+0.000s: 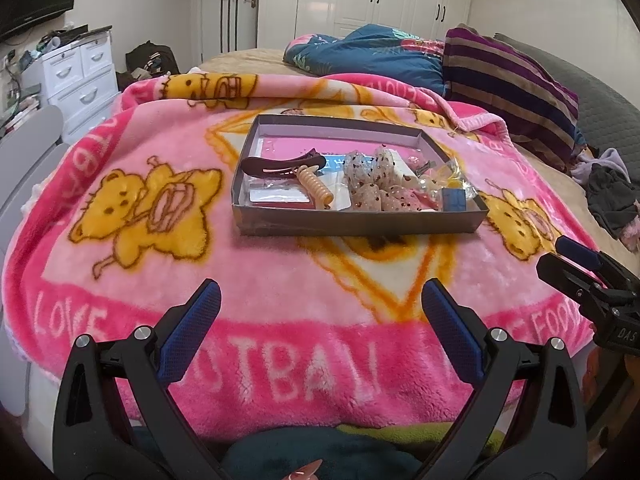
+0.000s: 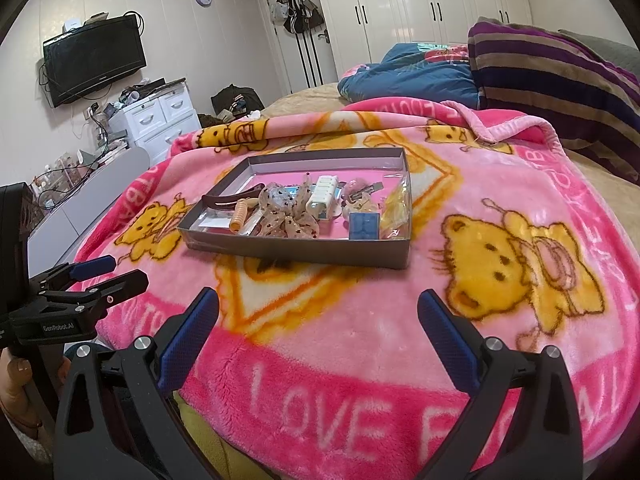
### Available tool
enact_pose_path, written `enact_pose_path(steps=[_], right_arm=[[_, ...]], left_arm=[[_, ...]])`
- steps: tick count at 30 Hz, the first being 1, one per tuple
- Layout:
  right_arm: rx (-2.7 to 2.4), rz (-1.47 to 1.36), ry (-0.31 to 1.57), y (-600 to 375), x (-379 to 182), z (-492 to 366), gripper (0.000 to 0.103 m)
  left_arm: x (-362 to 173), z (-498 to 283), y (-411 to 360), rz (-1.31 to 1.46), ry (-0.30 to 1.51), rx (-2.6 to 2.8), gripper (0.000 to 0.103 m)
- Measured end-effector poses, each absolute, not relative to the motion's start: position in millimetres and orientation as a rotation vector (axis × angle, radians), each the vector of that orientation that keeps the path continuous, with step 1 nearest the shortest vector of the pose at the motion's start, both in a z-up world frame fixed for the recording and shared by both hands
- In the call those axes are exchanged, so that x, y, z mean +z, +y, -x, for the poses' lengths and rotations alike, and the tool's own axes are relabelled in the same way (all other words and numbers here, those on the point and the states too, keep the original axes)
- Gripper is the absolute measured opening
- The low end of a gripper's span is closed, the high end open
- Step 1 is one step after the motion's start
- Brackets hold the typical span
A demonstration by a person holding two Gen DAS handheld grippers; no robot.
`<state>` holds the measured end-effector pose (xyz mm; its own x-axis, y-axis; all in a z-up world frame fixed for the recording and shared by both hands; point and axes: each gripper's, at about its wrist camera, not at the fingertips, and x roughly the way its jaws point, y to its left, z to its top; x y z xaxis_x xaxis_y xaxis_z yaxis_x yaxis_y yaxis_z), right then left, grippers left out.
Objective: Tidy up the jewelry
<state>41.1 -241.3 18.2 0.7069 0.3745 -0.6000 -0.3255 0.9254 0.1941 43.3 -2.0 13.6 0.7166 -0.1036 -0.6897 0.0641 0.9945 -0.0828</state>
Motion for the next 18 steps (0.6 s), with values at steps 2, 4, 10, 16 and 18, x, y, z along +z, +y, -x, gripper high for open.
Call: enact_pose_path(steps=[2, 4, 10, 16, 18], right_arm=[[0.391, -0.075, 0.682, -241.0, 18.6, -40.7, 0.099], [0.390, -0.075, 0.683, -241.3, 18.0, -41.1, 0.099], [0.391, -0.076, 0.684, -241.1, 18.3, -40.8, 0.099], [0.391, -0.075, 0.685, -241.1, 18.1, -41.1, 0.099], [0.393, -0.075, 0.685, -241.2, 18.1, -41.6, 0.099]], left_arm=[[14.5, -42.9, -2.0, 0.057, 0.763, -0.094, 0.094], [13.7, -43.2, -2.2, 0.055, 0.766, -0.092, 0.094], [14.8, -42.3, -1.4, 0.055, 0.763, -0.089, 0.094], [14.8, -42.0, 0.2, 0.058, 0.766, -0.078, 0.094], [14.6, -42.0, 0.9, 0.059, 0.766, -0.077, 0.094]])
